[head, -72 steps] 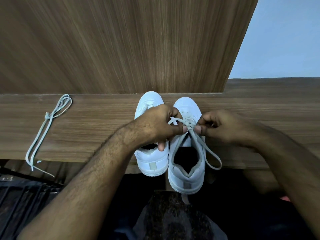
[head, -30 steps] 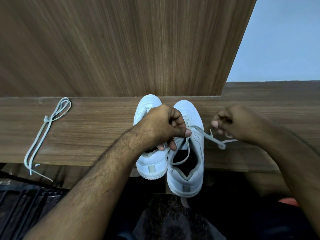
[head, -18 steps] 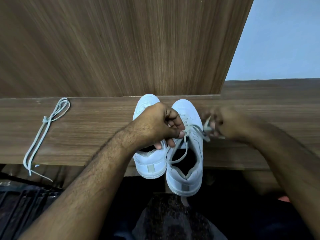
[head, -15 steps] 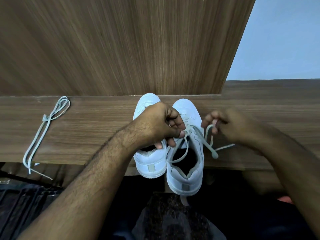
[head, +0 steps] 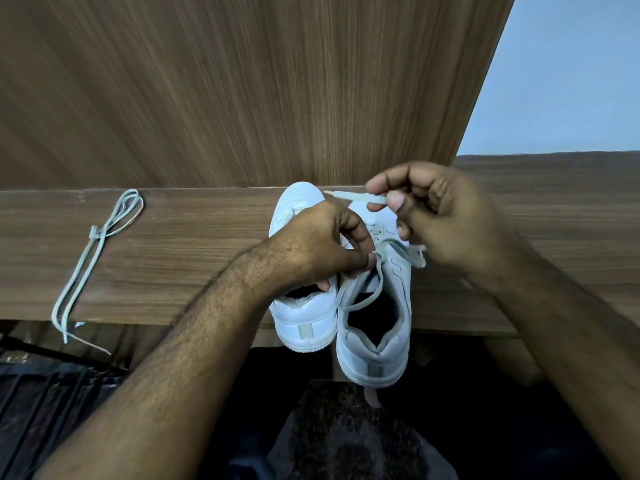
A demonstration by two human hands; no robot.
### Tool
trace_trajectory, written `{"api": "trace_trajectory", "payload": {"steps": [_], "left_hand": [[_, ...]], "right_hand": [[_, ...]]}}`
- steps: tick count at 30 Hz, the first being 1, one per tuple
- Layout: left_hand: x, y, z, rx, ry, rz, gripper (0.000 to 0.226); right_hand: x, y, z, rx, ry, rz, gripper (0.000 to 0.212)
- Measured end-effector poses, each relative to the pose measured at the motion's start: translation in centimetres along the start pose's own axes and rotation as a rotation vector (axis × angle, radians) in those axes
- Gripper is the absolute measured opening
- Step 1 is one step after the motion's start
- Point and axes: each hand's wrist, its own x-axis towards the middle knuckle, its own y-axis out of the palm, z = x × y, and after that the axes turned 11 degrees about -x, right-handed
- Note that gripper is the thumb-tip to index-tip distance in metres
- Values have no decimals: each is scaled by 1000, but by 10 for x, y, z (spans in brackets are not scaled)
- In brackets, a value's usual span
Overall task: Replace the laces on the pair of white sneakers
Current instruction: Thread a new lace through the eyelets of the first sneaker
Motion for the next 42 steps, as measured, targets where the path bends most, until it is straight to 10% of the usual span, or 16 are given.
{"api": "trace_trajectory", "payload": {"steps": [6,15,30,42], "left_hand": [[5,-3,4,68,61,-59,6],[4,0,2,81,1,-30,7],[8,2,4,32,118,-20,6],[11,1,8,-31,214,-3,5]], "right_hand": [[-4,-5,-15,-617,67,270,31],[-5,-1,-23,-585,-43,421,19],[1,-6,-24,-262,112,25,23],[1,-13,-26,-454,60,299,14]]}}
